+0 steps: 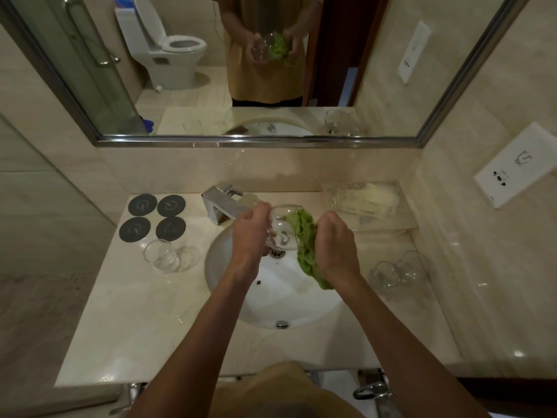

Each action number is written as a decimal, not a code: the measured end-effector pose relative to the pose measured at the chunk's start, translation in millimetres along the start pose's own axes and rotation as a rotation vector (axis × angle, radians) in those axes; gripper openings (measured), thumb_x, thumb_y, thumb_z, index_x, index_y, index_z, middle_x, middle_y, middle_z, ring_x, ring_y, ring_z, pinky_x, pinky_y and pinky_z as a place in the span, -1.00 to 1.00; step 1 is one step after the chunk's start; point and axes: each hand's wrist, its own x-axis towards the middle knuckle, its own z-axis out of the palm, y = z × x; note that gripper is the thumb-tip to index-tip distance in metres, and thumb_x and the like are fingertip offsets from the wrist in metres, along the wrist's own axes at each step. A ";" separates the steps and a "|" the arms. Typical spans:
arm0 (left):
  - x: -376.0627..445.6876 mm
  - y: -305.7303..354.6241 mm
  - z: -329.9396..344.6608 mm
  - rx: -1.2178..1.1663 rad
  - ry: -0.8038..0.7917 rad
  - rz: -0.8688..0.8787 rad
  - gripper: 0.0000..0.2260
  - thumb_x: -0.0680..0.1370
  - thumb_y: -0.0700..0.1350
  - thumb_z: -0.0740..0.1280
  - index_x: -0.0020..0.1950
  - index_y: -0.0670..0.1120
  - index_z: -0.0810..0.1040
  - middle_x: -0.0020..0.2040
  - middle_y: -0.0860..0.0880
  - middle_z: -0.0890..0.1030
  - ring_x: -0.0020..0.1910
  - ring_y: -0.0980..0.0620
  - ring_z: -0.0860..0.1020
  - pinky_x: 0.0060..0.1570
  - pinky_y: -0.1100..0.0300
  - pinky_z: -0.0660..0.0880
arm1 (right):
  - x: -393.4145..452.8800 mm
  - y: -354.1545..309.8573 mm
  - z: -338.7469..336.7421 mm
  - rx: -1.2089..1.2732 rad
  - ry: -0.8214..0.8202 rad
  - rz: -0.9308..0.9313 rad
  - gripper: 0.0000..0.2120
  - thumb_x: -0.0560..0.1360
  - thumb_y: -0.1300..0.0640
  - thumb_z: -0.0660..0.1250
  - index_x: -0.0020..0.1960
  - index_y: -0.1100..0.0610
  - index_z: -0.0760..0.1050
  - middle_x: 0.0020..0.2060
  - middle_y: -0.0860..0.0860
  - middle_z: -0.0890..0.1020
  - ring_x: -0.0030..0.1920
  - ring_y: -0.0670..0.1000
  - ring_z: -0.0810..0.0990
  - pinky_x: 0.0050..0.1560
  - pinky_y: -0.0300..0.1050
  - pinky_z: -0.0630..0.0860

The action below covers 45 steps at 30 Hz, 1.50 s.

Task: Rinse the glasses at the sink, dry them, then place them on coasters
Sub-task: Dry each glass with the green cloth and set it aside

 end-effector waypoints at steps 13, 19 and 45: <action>6.5 -4.1 -4.1 0.036 0.084 -0.007 -0.80 0.55 0.02 0.31 -0.19 -0.08 0.50 -0.31 -0.06 0.53 -0.37 0.04 0.46 -0.44 0.24 0.35 | 1.5 -10.9 -50.1 0.084 -0.479 -0.007 -0.84 0.60 0.04 0.23 0.10 -0.06 0.57 0.00 -0.09 0.62 0.02 -0.07 0.60 -0.02 -0.13 0.53; 5.4 0.1 -1.9 0.040 -0.021 0.000 -0.82 0.54 0.02 0.29 -0.13 -0.07 0.53 -0.31 -0.07 0.48 -0.43 0.06 0.40 -0.44 0.25 0.28 | 12.2 5.1 -51.7 -0.022 -0.313 -0.179 -0.92 0.52 0.11 0.43 -0.01 -0.04 0.66 -0.16 -0.12 0.70 -0.10 -0.12 0.65 -0.07 -0.18 0.55; 11.0 5.0 -4.1 0.286 -0.118 -0.016 -0.80 0.52 0.06 0.29 -0.13 -0.07 0.47 -0.34 -0.02 0.42 -0.47 0.06 0.38 -0.57 0.31 0.30 | 26.7 -4.3 -14.9 -0.195 -0.049 -0.308 -0.25 0.28 -0.09 0.62 0.31 0.04 0.30 -0.29 -0.03 0.49 -0.32 -0.10 0.47 -0.39 -0.28 0.34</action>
